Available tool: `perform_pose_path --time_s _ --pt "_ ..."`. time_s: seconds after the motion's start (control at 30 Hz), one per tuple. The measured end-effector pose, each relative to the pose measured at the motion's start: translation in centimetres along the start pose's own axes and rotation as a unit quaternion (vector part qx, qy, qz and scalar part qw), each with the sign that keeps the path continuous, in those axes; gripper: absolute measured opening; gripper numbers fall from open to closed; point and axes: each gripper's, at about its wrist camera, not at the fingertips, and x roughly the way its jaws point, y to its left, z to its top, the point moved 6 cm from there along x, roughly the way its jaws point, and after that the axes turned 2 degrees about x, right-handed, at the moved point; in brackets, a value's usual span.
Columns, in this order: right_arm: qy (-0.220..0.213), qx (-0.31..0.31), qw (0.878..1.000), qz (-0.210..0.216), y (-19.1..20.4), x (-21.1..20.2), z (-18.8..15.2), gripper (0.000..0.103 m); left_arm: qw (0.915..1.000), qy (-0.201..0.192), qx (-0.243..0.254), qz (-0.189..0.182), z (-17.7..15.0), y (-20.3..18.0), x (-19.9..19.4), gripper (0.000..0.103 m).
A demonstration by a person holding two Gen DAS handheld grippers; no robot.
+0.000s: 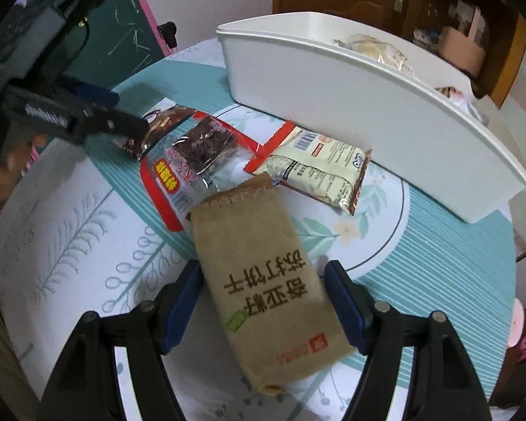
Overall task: Organize snacks
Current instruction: 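Lower the right gripper onto the brown biscuit bag, then grasp the brown chocolate wrapper with the left gripper while right grasps the biscuit bag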
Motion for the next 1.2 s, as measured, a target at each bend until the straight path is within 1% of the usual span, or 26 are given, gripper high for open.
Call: perform_pose_path --time_s 0.03,0.1,0.17,0.2,0.23,0.27,0.33,0.4,0.47,0.53,0.6,0.63,0.7,0.83,1.0,1.2 --pt "-0.003 0.008 1.0 -0.002 -0.2 -0.1 0.1 0.064 1.0 0.001 -0.002 0.001 0.1 0.0 0.3 0.095" --pt "-0.003 0.027 1.0 -0.004 -0.8 -0.2 0.1 0.063 1.0 0.001 -0.008 0.0 0.3 0.1 0.7 0.095" --pt "-0.002 0.052 0.998 -0.023 -1.5 -0.2 0.1 0.063 0.9999 0.001 -0.013 -0.001 0.4 0.1 0.8 0.094" --pt "-0.002 0.071 0.997 -0.028 -1.9 -0.4 -0.1 0.062 0.9999 0.001 -0.015 0.0 0.5 0.2 0.9 0.089" --pt "-0.003 0.09 0.996 -0.027 -2.1 -0.5 -0.1 0.063 0.9999 0.004 -0.016 0.0 0.4 0.2 1.1 0.078" --pt "-0.005 0.107 0.994 -0.027 -2.4 -0.7 -0.2 0.063 0.9998 0.008 -0.017 -0.003 0.4 0.1 1.4 0.073" --pt "-0.009 0.133 0.991 -0.032 -2.7 -0.9 -0.3 0.063 0.9999 -0.003 -0.012 0.004 0.4 0.1 1.3 0.07" --pt "-0.01 0.148 0.988 -0.044 -2.6 -1.0 -0.6 0.063 0.9999 -0.004 -0.014 0.004 0.4 0.0 1.4 0.07" --pt "-0.011 0.153 0.987 -0.054 -2.3 -1.2 -0.9 0.063 0.9999 -0.005 -0.015 0.005 0.4 -0.1 1.3 0.064" --pt "-0.01 0.153 0.986 -0.062 -1.9 -1.2 -1.2 0.063 0.9999 -0.009 -0.007 0.003 0.5 -0.6 0.9 0.037" --pt "-0.01 0.159 0.985 -0.062 -1.7 -1.2 -1.3 0.062 0.9999 -0.004 -0.007 0.007 0.2 -0.9 0.7 0.037" --pt "-0.01 0.165 0.984 -0.059 -1.7 -1.1 -1.3 0.06 0.9999 -0.003 -0.01 0.008 0.1 -1.0 0.6 0.036" --pt "-0.008 0.176 0.983 -0.05 -1.7 -1.0 -1.1 0.059 0.9998 -0.005 -0.018 0.01 -0.2 -0.9 0.5 0.035" --pt "-0.007 0.187 0.982 -0.038 -2.1 -1.6 -2.0 0.058 0.9993 -0.006 -0.033 0.016 -1.2 -1.0 -0.5 0.033" --pt "-0.01 0.195 0.98 -0.03 -1.7 -2.6 -2.9 0.058 0.9983 -0.03 -0.044 0.023 -1.8 -0.7 -3.1 0.033" --pt "-0.039 0.193 0.98 -0.03 -1.0 -5.1 -2.6 0.058 0.9971 -0.065 -0.035 0.021 -2.5 -2.0 -7.5 0.033"
